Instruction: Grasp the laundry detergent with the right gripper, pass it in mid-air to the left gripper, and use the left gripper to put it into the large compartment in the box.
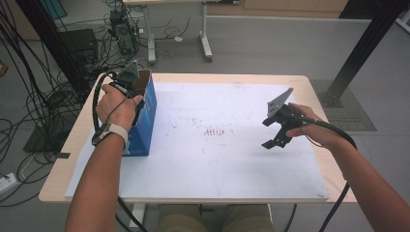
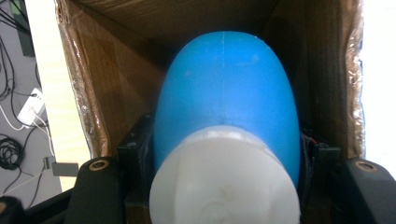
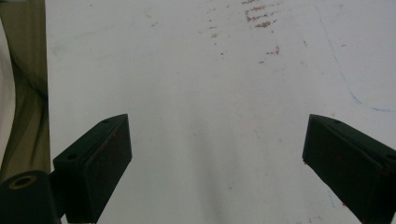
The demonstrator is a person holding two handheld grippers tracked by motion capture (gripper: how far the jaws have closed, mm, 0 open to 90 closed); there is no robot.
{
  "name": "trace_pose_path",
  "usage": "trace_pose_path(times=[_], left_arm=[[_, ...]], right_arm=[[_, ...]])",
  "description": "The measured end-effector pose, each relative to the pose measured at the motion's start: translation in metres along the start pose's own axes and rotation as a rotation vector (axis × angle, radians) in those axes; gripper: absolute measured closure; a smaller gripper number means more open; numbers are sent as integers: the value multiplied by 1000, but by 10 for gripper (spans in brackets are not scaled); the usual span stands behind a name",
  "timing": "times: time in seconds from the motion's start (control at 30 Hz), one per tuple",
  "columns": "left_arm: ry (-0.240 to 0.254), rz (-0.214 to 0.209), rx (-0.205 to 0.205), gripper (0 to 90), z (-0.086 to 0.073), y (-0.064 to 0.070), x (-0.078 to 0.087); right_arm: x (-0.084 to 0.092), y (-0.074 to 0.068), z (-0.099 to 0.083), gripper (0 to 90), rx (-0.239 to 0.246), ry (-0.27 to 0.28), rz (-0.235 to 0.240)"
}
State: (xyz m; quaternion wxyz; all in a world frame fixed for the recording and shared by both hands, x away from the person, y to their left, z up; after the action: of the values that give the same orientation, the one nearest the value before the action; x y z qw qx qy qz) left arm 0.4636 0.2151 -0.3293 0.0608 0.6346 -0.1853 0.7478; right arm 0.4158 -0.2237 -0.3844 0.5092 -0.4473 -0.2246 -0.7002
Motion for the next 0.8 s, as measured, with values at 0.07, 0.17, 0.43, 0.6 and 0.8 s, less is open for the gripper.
trace_pose_path(times=[0.07,0.17,0.43,0.6,0.8], left_arm=[[-2,-3,-2,366,0,0,0],[1,-7,-9,365,0,0,0],[5,-6,-26,364,1,0,0],[6,-8,-23,364,1,0,0],[12,-14,-15,285,-2,-4,3]], right_arm=[[0,0,0,82,3,1,1],[0,0,0,82,2,2,0],[0,-2,-1,81,2,1,0],[1,-2,-1,80,3,5,-3],[1,-3,-1,80,0,1,-5]])
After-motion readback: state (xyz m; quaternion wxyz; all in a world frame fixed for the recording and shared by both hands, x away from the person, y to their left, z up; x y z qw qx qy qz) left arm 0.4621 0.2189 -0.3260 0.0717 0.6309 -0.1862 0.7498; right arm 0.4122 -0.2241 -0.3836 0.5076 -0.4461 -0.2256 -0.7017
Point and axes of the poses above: each handheld gripper's, and its own axes: x roughly backward along the jaws, z roughly out of its top, y roughly to its right, the point moved 6 cm from there along -x, roughly forward along the jaws, and after that the axes turned 12 degrees about -x, right-handed, at the moved point
